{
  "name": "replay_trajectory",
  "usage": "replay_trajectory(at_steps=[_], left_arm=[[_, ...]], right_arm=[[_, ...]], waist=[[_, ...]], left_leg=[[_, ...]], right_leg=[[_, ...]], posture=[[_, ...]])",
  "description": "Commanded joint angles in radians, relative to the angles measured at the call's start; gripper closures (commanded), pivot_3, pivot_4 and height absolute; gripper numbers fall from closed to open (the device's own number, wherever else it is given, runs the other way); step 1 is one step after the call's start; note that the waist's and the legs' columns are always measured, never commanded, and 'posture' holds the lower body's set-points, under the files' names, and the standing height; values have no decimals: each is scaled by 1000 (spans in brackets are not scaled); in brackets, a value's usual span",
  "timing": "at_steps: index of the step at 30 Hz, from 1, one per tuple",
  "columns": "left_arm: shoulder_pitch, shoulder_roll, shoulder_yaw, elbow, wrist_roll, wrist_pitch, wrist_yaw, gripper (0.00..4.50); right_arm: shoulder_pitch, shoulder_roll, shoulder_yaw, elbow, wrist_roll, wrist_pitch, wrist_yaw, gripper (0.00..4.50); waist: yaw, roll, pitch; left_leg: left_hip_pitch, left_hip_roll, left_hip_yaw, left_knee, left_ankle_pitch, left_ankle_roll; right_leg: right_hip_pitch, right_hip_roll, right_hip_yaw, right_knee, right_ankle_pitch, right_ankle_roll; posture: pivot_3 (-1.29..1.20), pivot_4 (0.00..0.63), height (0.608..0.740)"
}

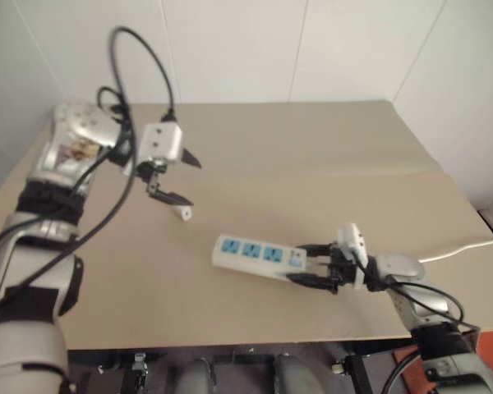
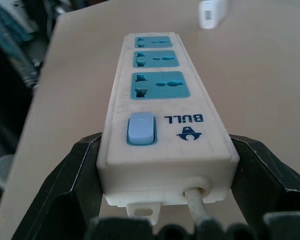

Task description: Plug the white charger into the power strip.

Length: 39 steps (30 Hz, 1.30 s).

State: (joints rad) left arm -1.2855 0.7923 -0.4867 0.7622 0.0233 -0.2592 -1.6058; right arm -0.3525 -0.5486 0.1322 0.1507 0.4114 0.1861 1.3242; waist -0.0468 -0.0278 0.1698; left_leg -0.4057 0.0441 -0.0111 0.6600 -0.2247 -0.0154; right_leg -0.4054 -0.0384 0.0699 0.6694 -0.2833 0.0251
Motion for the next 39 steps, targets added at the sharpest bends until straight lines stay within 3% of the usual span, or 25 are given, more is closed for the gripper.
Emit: replay_trajectory(at_steps=[1, 6, 13, 17, 27, 31, 39], left_arm=[[-124, -5, -188, 147, 93, -235, -9, 0], [-213, -70, -283, 334, 157, -495, -9, 0], [-229, -146, -264, 456, 332, -626, 35, 0], [-223, -168, -291, 481, 466, -694, 201, 0], [-208, -240, -307, 549, 652, -669, 430, 0], [-195, -267, -278, 576, 653, -627, 420, 0], [-197, -290, -324, 594, 771, -552, 551, 0]], right_arm=[[-59, 22, 66, -18, -23, 27, 40, 1101], [-80, 57, 118, 17, -72, 19, 20, 1101], [-69, 67, 125, 12, -95, 32, 1, 1101], [-65, 65, 125, 2, -96, 42, -10, 1101], [-31, 59, 136, -49, -107, 66, -44, 1101], [-16, 55, 135, -76, -108, 85, -69, 1101], [20, 46, 133, -128, -112, 106, -115, 1101]], waist=[[2, 0, 0], [7, 0, 1], [4, 0, 1], [3, 0, 1], [4, 0, 1], [3, 0, 1], [5, 0, 1]], left_leg=[[-1, 0, 0, 0, 0, 0], [-3, 0, 0, 1, -2, 4], [-2, 0, 0, 1, -2, 4], [-2, 0, 0, 1, -3, 4], [-2, 0, 0, 1, -3, 4], [-2, 0, 0, 1, -3, 4], [-1, 0, 0, 1, -3, 4]], right_leg=[[0, 0, 0, -1, 0, 0], [-1, 0, 0, -5, 0, 0], [-1, -1, 0, -4, 0, 0], [-1, -1, 0, -4, 0, 0], [0, 0, 0, -3, 0, 0], [0, 0, 0, -2, 0, 0], [0, -1, 0, -2, 0, 0]], posture=[[0, 150, 740], [0, 150, 740], [0, 150, 740], [0, 150, 740], [0, 150, 740], [0, 150, 740], [0, 150, 740]])
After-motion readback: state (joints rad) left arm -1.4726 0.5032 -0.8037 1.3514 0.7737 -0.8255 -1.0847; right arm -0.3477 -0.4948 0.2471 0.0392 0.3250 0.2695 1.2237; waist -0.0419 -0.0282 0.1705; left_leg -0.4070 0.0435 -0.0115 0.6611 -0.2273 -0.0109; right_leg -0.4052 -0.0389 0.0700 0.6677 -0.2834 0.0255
